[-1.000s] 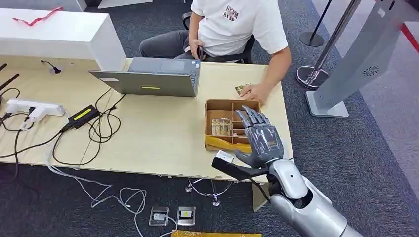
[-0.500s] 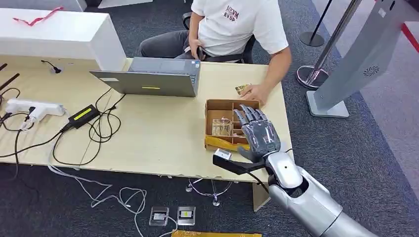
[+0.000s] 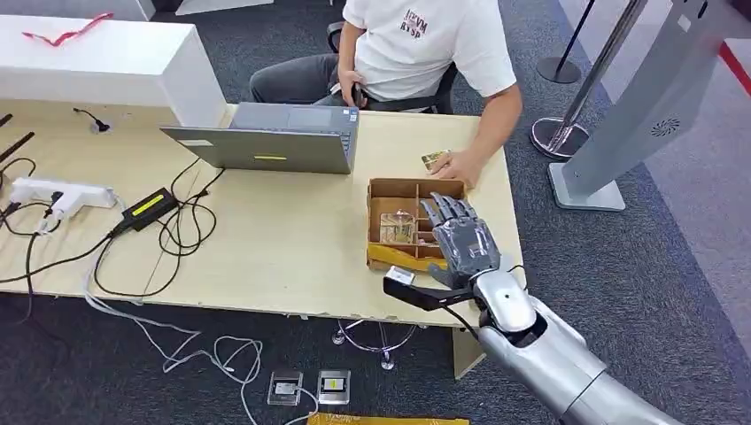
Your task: Pass the card to the sensor for recognition and then transmit it.
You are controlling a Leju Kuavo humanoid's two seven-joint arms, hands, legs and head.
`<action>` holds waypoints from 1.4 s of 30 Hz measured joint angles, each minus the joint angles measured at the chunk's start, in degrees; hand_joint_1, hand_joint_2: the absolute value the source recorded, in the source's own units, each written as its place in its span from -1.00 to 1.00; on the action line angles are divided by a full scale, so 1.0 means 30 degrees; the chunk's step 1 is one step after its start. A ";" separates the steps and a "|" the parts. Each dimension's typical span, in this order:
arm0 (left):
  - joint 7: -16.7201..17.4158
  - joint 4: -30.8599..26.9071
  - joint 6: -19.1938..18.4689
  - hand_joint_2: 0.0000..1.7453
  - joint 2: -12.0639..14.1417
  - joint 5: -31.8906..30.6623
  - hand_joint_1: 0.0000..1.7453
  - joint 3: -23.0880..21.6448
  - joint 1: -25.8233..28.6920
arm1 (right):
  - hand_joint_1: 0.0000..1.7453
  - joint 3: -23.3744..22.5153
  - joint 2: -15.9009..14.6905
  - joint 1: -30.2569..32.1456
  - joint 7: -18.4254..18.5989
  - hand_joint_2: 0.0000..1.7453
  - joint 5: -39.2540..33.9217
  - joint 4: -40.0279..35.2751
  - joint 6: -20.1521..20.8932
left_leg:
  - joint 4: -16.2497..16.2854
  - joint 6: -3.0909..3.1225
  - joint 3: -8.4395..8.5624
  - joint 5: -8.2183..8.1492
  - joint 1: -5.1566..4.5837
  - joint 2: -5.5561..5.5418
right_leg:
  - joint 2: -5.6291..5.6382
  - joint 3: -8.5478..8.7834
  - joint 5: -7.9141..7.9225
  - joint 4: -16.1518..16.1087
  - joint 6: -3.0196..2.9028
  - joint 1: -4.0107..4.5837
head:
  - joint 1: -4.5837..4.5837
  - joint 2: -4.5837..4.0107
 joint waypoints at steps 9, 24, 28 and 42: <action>0.0036 0.0000 0.0000 1.00 -0.0007 -0.0065 -1.00 -0.0007 -0.0014 | -1.00 0.0015 0.0051 -0.0141 0.0168 1.00 0.0073 0.0655 0.0029 | 0.0000 0.0000 0.0000 0.0000 0.0000 -0.0001 | 0.0000 0.0000 0.0000 0.0000 0.0000 0.0000 | 0.0000 0.0000; 0.0211 -0.0080 0.0000 1.00 -0.0073 -0.0860 -1.00 0.0022 0.0163 | -1.00 0.0175 0.0269 -0.0331 0.0386 1.00 -0.0088 0.1260 0.0510 | 0.0000 0.0000 -0.0001 0.0000 -0.0001 0.0000 | 0.0001 -0.0001 0.0000 0.0000 0.0000 -0.0002 | 0.0007 0.0000; 0.0241 -0.0124 0.0000 1.00 -0.0102 -0.1165 -1.00 0.0051 0.0227 | -1.00 0.0204 0.0313 -0.0430 0.0343 1.00 -0.0262 0.1434 0.0612 | 0.0000 0.0000 -0.0001 0.0000 -0.0001 0.0000 | 0.0000 -0.0001 0.0000 -0.0001 0.0000 -0.0001 | 0.0007 0.0007; 0.0233 -0.0124 0.0000 1.00 -0.0219 -0.1763 -1.00 0.0649 0.0452 | -1.00 0.0510 0.0619 -0.0892 0.0313 1.00 -0.1049 0.2345 0.0415 | 0.0000 0.0000 0.0000 0.0000 0.0000 0.0000 | 0.0002 0.0000 0.0000 0.0001 0.0000 -0.0001 | 0.0007 0.0000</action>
